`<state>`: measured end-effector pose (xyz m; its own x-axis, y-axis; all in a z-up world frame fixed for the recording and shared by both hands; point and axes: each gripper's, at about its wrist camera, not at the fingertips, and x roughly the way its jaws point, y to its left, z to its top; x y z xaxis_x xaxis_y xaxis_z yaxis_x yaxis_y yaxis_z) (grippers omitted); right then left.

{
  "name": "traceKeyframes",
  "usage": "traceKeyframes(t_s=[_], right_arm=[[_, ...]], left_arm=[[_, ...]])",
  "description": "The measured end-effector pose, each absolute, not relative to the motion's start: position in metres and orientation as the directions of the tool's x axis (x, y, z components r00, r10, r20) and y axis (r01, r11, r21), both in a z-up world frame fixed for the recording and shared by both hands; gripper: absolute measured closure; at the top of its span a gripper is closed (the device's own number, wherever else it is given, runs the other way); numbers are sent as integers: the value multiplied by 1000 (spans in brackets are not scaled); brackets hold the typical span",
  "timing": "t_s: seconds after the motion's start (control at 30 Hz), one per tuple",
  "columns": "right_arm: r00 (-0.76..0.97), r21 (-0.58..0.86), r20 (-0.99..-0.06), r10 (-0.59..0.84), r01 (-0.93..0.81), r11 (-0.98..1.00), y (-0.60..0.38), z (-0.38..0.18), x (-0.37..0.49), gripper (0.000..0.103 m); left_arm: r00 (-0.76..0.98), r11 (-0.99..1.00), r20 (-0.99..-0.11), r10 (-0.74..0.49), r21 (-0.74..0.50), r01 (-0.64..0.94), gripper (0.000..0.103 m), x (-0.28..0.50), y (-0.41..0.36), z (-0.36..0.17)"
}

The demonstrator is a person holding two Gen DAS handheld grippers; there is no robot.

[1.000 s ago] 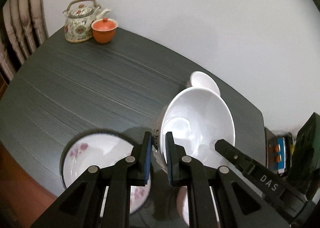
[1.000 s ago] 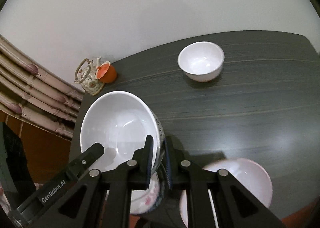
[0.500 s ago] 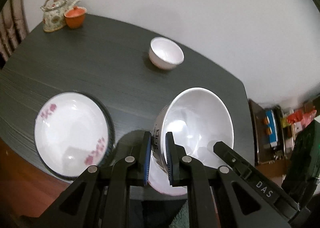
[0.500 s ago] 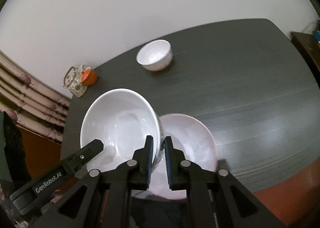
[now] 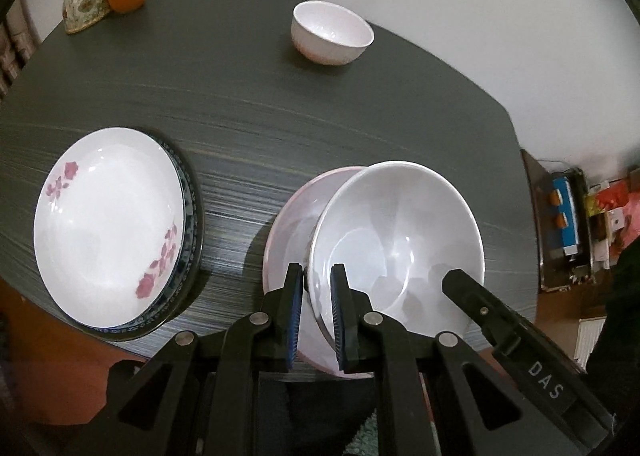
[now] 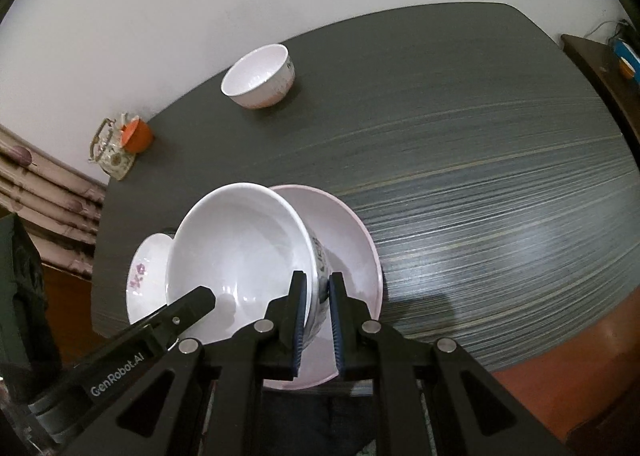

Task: Organize plates and bowls
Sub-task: 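Lift the blue-patterned white bowl with the left tool toward the pink bowl, then lower the white bowl into the pink bowl and open the left tool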

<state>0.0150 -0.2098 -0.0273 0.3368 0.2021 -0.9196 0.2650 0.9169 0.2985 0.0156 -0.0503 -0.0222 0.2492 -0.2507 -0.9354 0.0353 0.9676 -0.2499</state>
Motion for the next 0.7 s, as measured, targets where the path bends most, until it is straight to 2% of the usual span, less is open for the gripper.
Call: traceKeyframes(t_s=[0.53, 0.7], right_arm=[[278, 259, -943, 184, 263, 929, -208, -51, 33, 91], [266, 259, -945, 188, 267, 928, -208, -55, 34, 91]], left_arm=[[199, 984, -964, -178, -175, 30, 92, 17, -61, -43], [208, 986, -964, -167, -162, 39, 87, 20, -67, -42]])
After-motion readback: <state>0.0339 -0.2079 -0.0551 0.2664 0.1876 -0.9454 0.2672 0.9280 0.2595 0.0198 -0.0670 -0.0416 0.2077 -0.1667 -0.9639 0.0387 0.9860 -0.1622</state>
